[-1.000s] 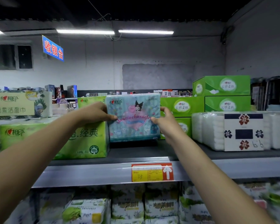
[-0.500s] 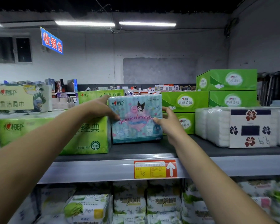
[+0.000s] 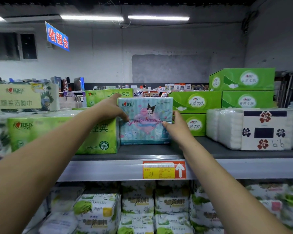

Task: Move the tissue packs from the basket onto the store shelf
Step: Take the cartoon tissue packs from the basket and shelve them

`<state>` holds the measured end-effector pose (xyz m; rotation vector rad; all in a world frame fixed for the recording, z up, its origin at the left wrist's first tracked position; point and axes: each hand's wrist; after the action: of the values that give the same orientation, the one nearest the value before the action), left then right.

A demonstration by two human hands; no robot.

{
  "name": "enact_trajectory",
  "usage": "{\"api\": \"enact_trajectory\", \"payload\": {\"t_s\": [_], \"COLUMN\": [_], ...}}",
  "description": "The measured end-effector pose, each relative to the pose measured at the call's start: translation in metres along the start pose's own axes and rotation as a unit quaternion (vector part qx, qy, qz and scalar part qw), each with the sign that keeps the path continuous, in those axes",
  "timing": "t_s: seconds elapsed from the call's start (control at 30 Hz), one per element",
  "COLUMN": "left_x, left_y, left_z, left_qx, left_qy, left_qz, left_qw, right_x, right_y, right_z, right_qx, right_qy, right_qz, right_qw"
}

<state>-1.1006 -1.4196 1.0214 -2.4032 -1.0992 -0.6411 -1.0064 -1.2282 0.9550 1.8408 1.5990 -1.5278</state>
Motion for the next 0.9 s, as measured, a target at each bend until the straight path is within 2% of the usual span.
{"api": "enact_trajectory", "payload": {"t_s": [0.07, 0.23, 0.37, 0.43, 0.57, 0.73, 0.8, 0.9], "left_x": [-0.004, -0.007, -0.009, -0.008, -0.002, 0.005, 0.005, 0.006], "left_y": [0.002, 0.006, 0.009, 0.012, 0.023, 0.053, 0.067, 0.087], "left_z": [0.0, 0.002, 0.005, 0.008, 0.016, 0.026, 0.031, 0.037], "left_qx": [0.045, 0.121, 0.175, 0.235, 0.366, 0.396, 0.39, 0.38], "left_qy": [-0.002, -0.012, -0.051, -0.068, -0.118, -0.235, -0.246, -0.198], "left_qz": [-0.008, 0.084, 0.11, 0.116, 0.138, 0.171, 0.162, 0.14], "left_qw": [0.999, 0.989, 0.977, 0.963, 0.913, 0.871, 0.873, 0.893], "right_x": [-0.001, -0.001, -0.001, -0.002, -0.002, 0.001, 0.002, 0.003], "right_y": [0.002, 0.004, 0.003, 0.004, 0.006, 0.004, 0.003, 0.004], "right_z": [0.0, -0.002, -0.002, -0.002, -0.002, -0.003, -0.003, -0.002], "right_qx": [-0.001, 0.021, 0.058, 0.085, 0.128, 0.173, 0.186, 0.2], "right_qy": [0.006, 0.015, 0.006, 0.005, 0.017, 0.026, 0.029, 0.035], "right_qz": [0.001, -0.026, -0.062, -0.088, -0.127, -0.174, -0.176, -0.18], "right_qw": [1.0, 0.999, 0.996, 0.992, 0.984, 0.969, 0.966, 0.962]}}
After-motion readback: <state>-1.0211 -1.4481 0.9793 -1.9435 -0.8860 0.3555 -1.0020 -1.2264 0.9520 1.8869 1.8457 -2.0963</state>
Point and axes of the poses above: each hand's wrist, its own y-axis away from the middle knuckle, its own z-axis out of the palm, x = y × z, and after that the axes turned 11 degrees about -x, right-handed
